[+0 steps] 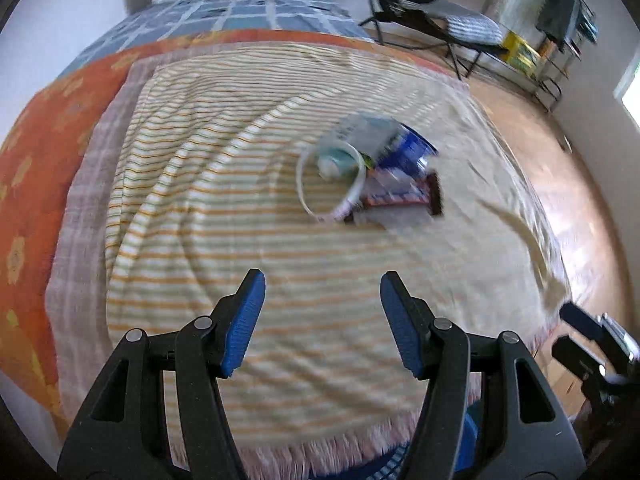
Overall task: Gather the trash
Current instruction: 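Move both grippers back to the remaining wrappers on the blanket, then grasp the blue wrapper and chocolate bar wrapper with the right gripper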
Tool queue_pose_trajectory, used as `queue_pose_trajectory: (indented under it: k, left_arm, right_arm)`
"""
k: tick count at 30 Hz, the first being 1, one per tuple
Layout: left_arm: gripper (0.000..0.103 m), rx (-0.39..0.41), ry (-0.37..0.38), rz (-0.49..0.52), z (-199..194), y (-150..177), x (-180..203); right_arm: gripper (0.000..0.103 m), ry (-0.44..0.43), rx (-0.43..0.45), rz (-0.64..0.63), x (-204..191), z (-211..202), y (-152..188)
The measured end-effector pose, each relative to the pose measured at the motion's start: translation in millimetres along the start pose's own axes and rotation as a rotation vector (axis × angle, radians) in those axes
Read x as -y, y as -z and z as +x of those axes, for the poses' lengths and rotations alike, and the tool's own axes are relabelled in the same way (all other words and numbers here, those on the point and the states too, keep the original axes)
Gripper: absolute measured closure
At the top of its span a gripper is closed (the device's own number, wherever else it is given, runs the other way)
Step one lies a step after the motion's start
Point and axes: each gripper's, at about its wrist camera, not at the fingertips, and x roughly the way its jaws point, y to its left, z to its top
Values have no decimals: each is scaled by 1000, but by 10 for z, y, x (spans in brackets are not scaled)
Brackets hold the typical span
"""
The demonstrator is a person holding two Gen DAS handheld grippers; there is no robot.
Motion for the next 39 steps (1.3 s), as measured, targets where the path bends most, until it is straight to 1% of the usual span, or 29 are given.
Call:
queue_pose_trajectory:
  k: [2,3,5,7,9,16,18,23,26,27,30,32,34,36,39]
  left_arm:
    - [42,4,-1,-39,50,-84,-73]
    - [46,5,1,-54,79,-134,-109]
    - [52,3,-1,-75,139,-207,-161]
    - [53,0,7,-93,204,-265,-201]
    - [61,-4,7,-102,256,-296,-223]
    - [63,-14,31,-142,444,-449,-273]
    - [70,-22,39,-157,501,-486,-293]
    - [71,-40,62,-191,649,-563,-324]
    - [72,-49,48,-184,730,-583,-306]
    - [76,-51,46,-183,752,-584,-305]
    - [84,-48,28,-176,785,-598,-304]
    - [89,-45,19,-176,799,-610,-307]
    - [91,-38,19,-176,806,-608,-313]
    - [95,-31,15,-171,819,-611,-306]
    - [99,-25,4,-158,815,-605,-285]
  right_arm:
    - [44,-12,-2,12,20,46,-78]
    - [44,-21,-5,18,33,77,-126]
    - [44,-41,-9,25,43,131,-201]
    - [45,-56,-9,23,39,189,-266]
    - [44,-61,-11,13,19,257,-328]
    - [45,-105,-37,21,0,550,-526]
    - [45,-114,-43,27,-7,637,-583]
    - [45,-152,-66,71,11,865,-719]
    - [45,-173,-77,92,11,1003,-790]
    - [45,-176,-79,96,11,1045,-815]
    - [45,-177,-85,112,22,1138,-852]
    - [49,-183,-93,130,45,1196,-870]
    - [52,-196,-108,162,77,1275,-880]
    - [54,-200,-118,192,110,1331,-873]
    - [58,-208,-132,235,153,1416,-869]
